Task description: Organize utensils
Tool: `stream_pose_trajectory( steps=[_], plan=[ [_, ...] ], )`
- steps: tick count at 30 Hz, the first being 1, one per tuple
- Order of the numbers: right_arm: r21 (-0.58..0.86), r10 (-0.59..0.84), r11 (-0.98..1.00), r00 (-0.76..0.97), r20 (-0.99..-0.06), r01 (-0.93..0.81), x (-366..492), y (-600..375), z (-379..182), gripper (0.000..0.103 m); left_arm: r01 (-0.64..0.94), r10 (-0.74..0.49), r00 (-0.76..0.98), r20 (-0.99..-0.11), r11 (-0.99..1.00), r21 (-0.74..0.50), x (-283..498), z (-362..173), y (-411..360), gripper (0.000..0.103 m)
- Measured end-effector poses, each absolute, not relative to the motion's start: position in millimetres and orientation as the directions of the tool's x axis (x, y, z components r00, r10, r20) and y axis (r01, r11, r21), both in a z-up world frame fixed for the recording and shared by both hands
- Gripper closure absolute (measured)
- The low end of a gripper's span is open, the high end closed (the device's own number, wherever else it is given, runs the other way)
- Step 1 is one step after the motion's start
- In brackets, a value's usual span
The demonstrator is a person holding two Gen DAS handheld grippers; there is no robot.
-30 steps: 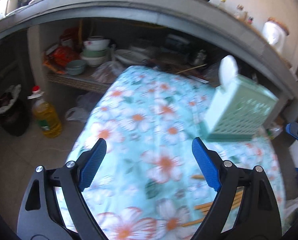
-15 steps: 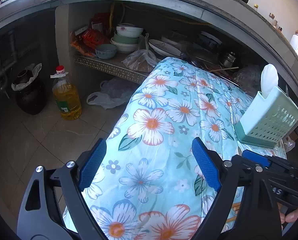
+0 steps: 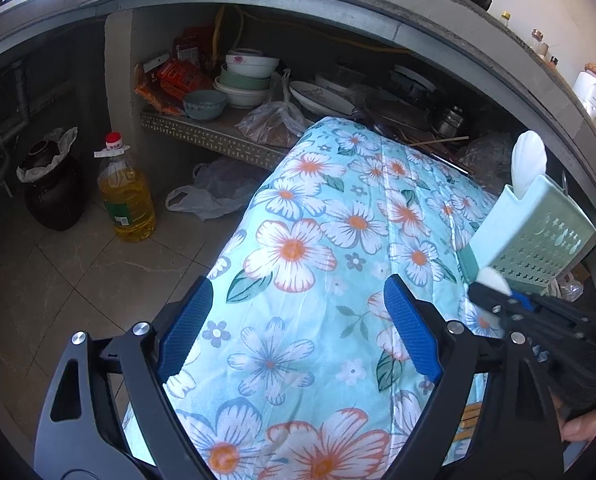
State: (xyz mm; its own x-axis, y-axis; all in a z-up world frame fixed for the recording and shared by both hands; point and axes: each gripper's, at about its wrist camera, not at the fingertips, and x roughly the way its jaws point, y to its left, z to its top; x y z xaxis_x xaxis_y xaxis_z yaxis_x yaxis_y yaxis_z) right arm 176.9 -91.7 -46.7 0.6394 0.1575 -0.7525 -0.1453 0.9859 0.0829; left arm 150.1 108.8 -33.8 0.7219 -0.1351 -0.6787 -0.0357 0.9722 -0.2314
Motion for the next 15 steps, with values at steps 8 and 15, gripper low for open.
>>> stream_pose_trajectory(
  steps=[8, 15],
  plan=[
    [0.371, 0.276, 0.926, 0.798, -0.536, -0.071, 123.0, -187.0, 18.4, 0.094, 0.112, -0.249, 0.748, -0.615, 0.961, -0.253, 137.5, -13.2, 92.2, 0.020],
    [0.493, 0.195, 0.867, 0.863, -0.467, 0.071, 77.4, -270.0, 25.8, 0.094, 0.313, -0.458, 0.674, -0.580, 0.888, -0.337, 125.6, -2.1, 65.0, 0.022]
  ],
)
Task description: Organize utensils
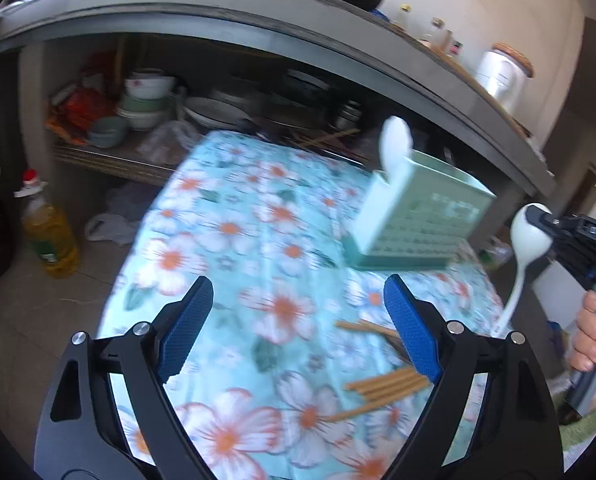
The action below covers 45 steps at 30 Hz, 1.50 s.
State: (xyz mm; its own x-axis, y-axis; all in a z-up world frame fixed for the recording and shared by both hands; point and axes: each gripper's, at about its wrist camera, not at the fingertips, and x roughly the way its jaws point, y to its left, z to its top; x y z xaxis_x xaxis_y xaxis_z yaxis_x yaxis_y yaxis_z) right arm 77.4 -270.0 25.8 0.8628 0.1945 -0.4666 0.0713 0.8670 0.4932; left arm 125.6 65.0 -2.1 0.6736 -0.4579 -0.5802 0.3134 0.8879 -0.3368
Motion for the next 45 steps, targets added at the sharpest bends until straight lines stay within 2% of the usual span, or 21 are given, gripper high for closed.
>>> stream_pose_trajectory(
  steps=[2, 6, 8, 9, 14, 21, 27, 35, 41, 45],
  plan=[
    [0.525, 0.191, 0.846, 0.866, -0.461, 0.093, 70.2, -282.3, 20.6, 0.094, 0.358, -0.509, 0.632, -0.585, 0.861, -0.362, 123.5, -3.2, 54.7, 0.030],
    [0.545, 0.176, 0.830, 0.871, -0.459, 0.119, 67.8, -289.2, 8.4, 0.094, 0.406, -0.583, 0.540, -0.607, 0.812, -0.418, 124.0, -12.0, 35.5, 0.056],
    [0.558, 0.178, 0.821, 0.874, -0.452, 0.121, 65.6, -292.6, 4.7, 0.094, 0.423, -0.624, 0.465, -0.627, 0.779, -0.462, 127.2, -19.5, 24.5, 0.059],
    [0.565, 0.183, 0.817, 0.876, -0.447, 0.118, 64.7, -294.6, 2.5, 0.094, 0.421, -0.632, 0.441, -0.637, 0.772, -0.476, 127.4, -23.6, 21.1, 0.064],
    [0.593, 0.191, 0.799, 0.890, -0.413, 0.104, 56.0, -304.1, 0.8, 0.094, 0.371, -0.657, 0.326, -0.680, 0.750, -0.548, 136.0, -45.6, 3.3, 0.070],
    [0.623, 0.192, 0.775, 0.900, -0.391, 0.105, 44.9, -314.6, -4.2, 0.094, 0.332, -0.624, 0.262, -0.737, 0.775, -0.538, 146.4, -65.1, -17.6, 0.083],
    [0.646, 0.188, 0.756, 0.908, -0.375, 0.110, 37.6, -320.5, -9.7, 0.094, 0.346, -0.540, 0.339, -0.770, 0.833, -0.432, 149.8, -53.9, -31.5, 0.102],
    [0.658, 0.185, 0.745, 0.916, -0.356, 0.105, 31.4, -322.0, -11.3, 0.094, 0.413, -0.411, 0.575, -0.708, 0.892, -0.183, 129.4, 9.0, -30.3, 0.103],
    [0.663, 0.182, 0.743, 0.923, -0.340, 0.097, 29.0, -321.3, -8.8, 0.094, 0.395, -0.297, 0.762, -0.575, 0.917, 0.049, 104.4, 60.2, -21.4, 0.103],
    [0.662, 0.180, 0.743, 0.926, -0.333, 0.094, 28.3, -318.5, -7.7, 0.094, 0.363, -0.262, 0.827, -0.498, 0.925, 0.115, 94.9, 83.4, -13.6, 0.103]
  ],
)
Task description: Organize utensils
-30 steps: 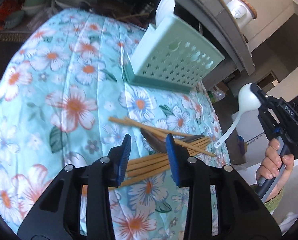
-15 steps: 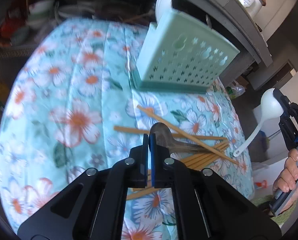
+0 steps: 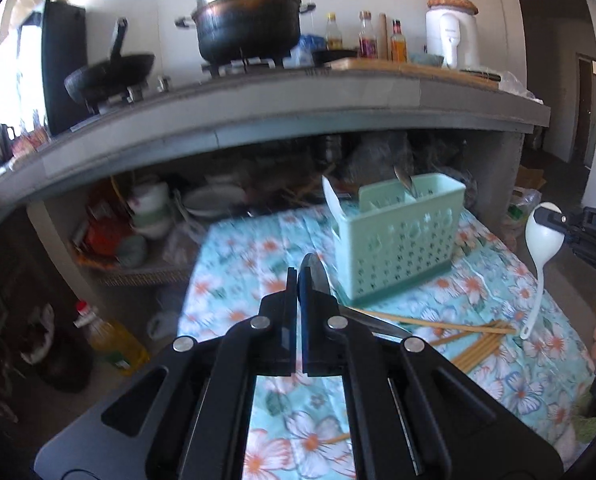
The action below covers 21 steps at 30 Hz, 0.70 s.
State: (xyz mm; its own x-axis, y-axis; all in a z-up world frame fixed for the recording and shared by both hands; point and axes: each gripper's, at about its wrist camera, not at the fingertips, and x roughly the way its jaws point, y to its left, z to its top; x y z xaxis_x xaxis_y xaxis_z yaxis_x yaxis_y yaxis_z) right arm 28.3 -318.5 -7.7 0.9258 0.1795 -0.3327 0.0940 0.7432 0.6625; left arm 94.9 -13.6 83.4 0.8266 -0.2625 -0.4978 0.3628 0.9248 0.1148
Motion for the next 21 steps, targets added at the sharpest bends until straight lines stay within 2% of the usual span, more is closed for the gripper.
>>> stream_pose_trajectory(
  steps=[4, 10, 21],
  plan=[
    [0.666, 0.171, 0.740, 0.932, -0.319, 0.092, 26.4, -315.9, -6.6, 0.094, 0.339, -0.257, 0.852, -0.456, 0.934, 0.108, 90.0, 101.3, -4.0, 0.103],
    [0.658, 0.169, 0.750, 0.940, -0.297, 0.073, 22.3, -312.2, 1.1, 0.094, 0.332, -0.289, 0.893, -0.346, 0.941, 0.070, 74.9, 132.9, 8.9, 0.103],
    [0.667, 0.171, 0.744, 0.952, -0.253, 0.043, 13.2, -315.1, 13.4, 0.094, 0.359, -0.341, 0.919, -0.196, 0.931, 0.065, 63.6, 176.3, -1.5, 0.103]
  ],
)
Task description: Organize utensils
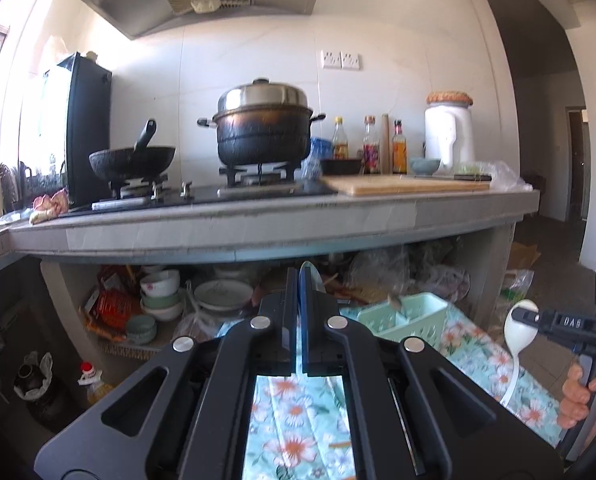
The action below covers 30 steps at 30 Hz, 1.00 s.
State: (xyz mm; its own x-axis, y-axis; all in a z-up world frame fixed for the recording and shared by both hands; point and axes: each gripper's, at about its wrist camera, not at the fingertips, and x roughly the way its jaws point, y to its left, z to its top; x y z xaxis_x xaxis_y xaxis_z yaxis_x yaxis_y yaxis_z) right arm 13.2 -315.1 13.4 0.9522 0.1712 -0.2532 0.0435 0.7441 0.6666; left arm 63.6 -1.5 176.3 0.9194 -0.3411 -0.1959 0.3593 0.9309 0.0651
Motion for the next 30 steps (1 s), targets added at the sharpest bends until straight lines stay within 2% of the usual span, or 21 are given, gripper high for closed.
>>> stream_pose_trajectory(
  steps=[12, 18, 26, 30],
  plan=[
    [0.670, 0.172, 0.741, 0.956, -0.239, 0.035, 8.1, -318.0, 16.6, 0.094, 0.370, -0.361, 0.928, -0.086, 0.919, 0.138, 81.8, 200.7, -41.5, 0.103],
    [0.670, 0.168, 0.741, 0.957, -0.237, 0.036, 8.1, -320.2, 17.8, 0.094, 0.364, -0.344, 0.930, -0.132, 0.912, 0.189, 106.4, 188.1, -65.4, 0.103],
    [0.672, 0.166, 0.739, 0.955, -0.245, 0.044, 10.4, -323.6, 15.8, 0.094, 0.287, -0.261, 0.957, -0.129, 0.921, 0.265, 120.7, 169.4, -75.5, 0.103],
    [0.674, 0.170, 0.738, 0.954, -0.247, 0.043, 11.5, -322.6, 15.0, 0.094, 0.273, -0.235, 0.960, -0.155, 0.912, 0.307, 130.3, 158.4, -81.9, 0.103]
  ],
)
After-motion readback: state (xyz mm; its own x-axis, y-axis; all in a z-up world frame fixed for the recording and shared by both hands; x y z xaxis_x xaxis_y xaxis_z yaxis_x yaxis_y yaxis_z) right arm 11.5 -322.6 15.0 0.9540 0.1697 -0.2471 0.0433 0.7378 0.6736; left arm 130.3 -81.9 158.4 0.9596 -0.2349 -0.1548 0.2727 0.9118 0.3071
